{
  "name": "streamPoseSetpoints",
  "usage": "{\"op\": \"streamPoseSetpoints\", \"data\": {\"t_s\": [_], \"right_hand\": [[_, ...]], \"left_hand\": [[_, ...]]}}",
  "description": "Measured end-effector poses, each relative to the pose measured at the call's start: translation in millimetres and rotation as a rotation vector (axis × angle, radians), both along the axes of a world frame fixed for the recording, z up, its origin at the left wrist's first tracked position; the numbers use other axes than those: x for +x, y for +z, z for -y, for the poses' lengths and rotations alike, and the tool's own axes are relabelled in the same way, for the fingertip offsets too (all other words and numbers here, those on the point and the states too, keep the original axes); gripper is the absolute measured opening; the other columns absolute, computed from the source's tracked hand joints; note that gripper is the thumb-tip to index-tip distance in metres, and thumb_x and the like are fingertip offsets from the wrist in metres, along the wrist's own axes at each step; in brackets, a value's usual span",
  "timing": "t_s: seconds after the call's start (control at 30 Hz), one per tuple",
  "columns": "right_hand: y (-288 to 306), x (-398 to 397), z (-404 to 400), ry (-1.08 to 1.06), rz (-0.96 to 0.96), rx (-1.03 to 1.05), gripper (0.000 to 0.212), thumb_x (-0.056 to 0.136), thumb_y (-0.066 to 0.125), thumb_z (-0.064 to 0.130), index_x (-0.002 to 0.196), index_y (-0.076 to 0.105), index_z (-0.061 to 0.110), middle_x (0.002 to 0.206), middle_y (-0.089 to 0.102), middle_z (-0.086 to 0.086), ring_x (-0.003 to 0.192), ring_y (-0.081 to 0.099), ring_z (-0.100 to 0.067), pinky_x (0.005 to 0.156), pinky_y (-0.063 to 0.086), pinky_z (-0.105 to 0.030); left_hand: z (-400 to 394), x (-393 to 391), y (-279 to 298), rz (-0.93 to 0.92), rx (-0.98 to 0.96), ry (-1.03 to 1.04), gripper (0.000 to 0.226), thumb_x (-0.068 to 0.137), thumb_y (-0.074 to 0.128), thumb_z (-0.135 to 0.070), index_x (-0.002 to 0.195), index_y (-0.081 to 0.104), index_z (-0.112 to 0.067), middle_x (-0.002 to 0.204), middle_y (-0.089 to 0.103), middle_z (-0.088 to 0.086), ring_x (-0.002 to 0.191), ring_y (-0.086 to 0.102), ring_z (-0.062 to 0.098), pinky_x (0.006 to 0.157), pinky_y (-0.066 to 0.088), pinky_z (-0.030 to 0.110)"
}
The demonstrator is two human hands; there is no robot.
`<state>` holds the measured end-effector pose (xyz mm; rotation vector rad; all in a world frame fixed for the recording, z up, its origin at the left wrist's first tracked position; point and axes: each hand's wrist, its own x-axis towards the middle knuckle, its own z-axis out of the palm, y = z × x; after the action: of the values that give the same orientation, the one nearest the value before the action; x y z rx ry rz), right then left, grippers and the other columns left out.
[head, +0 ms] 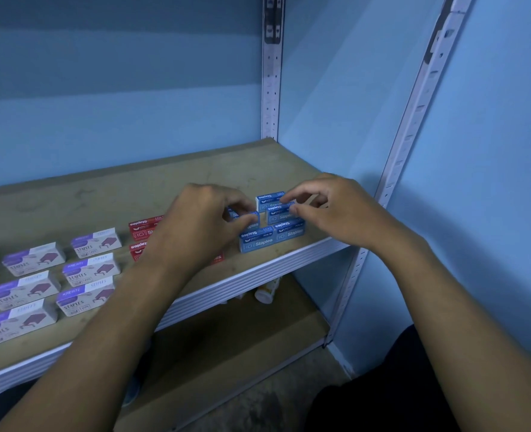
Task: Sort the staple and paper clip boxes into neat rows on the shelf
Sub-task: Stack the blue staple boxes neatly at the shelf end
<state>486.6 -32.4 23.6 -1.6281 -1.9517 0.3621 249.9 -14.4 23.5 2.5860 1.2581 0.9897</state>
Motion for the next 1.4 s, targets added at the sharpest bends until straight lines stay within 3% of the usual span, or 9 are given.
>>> {"op": "streamPoseSetpoints", "data": {"t_s": [0.23,0.37,0.53,0.77,1.1,1.23,1.4], "right_hand": [[-2.8,-5.9,-15.2,-0.003,0.001,-0.014,0.018,0.095,0.067,0.032,0.11,0.075,0.038,0.113,0.066,0.009,0.096,0.063,-0.003,0.09,0.053,-0.03],[-2.8,-10.2,-18.6,-0.003,0.01,-0.043,0.019,0.096,0.066,0.026,0.11,0.077,0.032,0.107,0.068,0.014,0.09,0.062,0.001,0.079,0.049,-0.019],[-5.2,-11.4,-19.6,-0.021,0.042,-0.058,0.022,0.098,0.063,0.021,0.112,0.077,0.031,0.102,0.064,0.019,0.084,0.056,0.008,0.068,0.04,-0.007],[-3.3,-14.4,-17.0,-0.042,0.039,-0.044,0.022,0.097,0.065,0.02,0.11,0.079,0.032,0.092,0.062,0.021,0.078,0.056,0.008,0.063,0.037,-0.005],[3.2,-14.3,-4.2,-0.002,0.029,-0.002,0.022,0.097,0.064,0.02,0.108,0.079,0.033,0.098,0.066,0.019,0.085,0.06,0.003,0.073,0.043,-0.011],[4.0,-14.7,1.6,0.017,0.046,0.006,0.022,0.098,0.063,0.021,0.108,0.078,0.034,0.098,0.062,0.02,0.086,0.058,0.0,0.076,0.044,-0.016],[2.4,-13.7,2.8,0.024,0.086,-0.001,0.023,0.098,0.063,0.021,0.108,0.078,0.035,0.096,0.06,0.021,0.084,0.056,0.004,0.071,0.039,-0.01]], "left_hand": [[-10.9,1.2,-3.4,-0.111,0.007,0.022,0.026,0.082,0.077,-0.028,0.108,0.075,-0.026,0.1,0.073,-0.009,0.075,0.056,0.003,0.076,0.051,0.024],[-13.5,4.1,-5.0,-0.236,0.002,0.058,0.03,0.084,0.073,-0.032,0.114,0.073,-0.032,0.108,0.073,-0.009,0.09,0.064,0.01,0.08,0.055,0.032],[-15.3,3.2,-6.6,-0.194,-0.023,0.05,0.029,0.085,0.073,-0.023,0.113,0.074,-0.031,0.109,0.074,-0.008,0.09,0.066,0.009,0.082,0.053,0.028],[-14.7,3.0,-7.4,-0.124,-0.035,0.021,0.027,0.083,0.075,-0.017,0.108,0.077,-0.028,0.103,0.076,-0.007,0.08,0.061,0.003,0.081,0.054,0.027],[-7.9,4.3,-7.0,-0.063,-0.054,0.041,0.024,0.082,0.076,-0.02,0.104,0.078,-0.029,0.1,0.076,-0.008,0.079,0.064,0.005,0.078,0.053,0.027],[-2.3,5.2,-6.5,-0.068,-0.081,0.039,0.024,0.084,0.075,-0.019,0.105,0.078,-0.029,0.1,0.076,-0.008,0.08,0.067,0.007,0.079,0.056,0.033],[-1.0,4.9,-7.5,-0.07,-0.097,0.036,0.024,0.084,0.074,-0.019,0.105,0.078,-0.031,0.1,0.076,-0.009,0.08,0.067,0.007,0.08,0.056,0.034]]}}
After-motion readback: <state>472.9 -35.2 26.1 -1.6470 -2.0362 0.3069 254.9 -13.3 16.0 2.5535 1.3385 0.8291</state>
